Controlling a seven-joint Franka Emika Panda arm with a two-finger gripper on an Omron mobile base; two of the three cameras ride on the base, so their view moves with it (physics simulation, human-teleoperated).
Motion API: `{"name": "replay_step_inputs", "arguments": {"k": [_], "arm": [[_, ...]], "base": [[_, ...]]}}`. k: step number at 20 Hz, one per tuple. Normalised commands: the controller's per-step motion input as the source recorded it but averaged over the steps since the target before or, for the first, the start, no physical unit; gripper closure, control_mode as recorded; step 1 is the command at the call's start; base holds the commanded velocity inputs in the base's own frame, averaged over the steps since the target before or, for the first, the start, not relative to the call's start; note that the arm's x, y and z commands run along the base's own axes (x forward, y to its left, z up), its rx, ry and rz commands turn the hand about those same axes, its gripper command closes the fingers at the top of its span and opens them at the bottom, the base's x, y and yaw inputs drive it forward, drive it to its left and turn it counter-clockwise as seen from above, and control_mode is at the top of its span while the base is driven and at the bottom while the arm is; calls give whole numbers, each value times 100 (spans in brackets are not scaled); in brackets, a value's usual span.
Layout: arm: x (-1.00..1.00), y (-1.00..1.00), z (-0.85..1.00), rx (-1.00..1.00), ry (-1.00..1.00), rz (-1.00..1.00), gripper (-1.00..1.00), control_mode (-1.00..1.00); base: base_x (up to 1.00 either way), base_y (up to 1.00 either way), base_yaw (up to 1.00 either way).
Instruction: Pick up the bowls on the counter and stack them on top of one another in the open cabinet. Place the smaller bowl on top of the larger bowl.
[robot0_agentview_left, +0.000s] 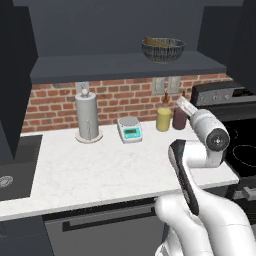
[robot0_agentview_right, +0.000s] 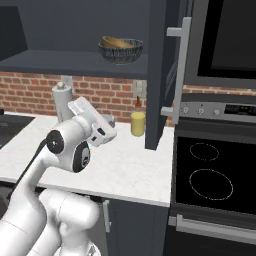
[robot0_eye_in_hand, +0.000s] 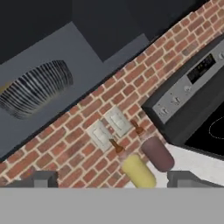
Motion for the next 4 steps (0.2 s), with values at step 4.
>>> {"name": "replay_step_inputs", "arguments": {"k": [4], "arm": [[-100,-11,53,0,3,-7,-100,-100]], "base": [[0,0,0]]}}
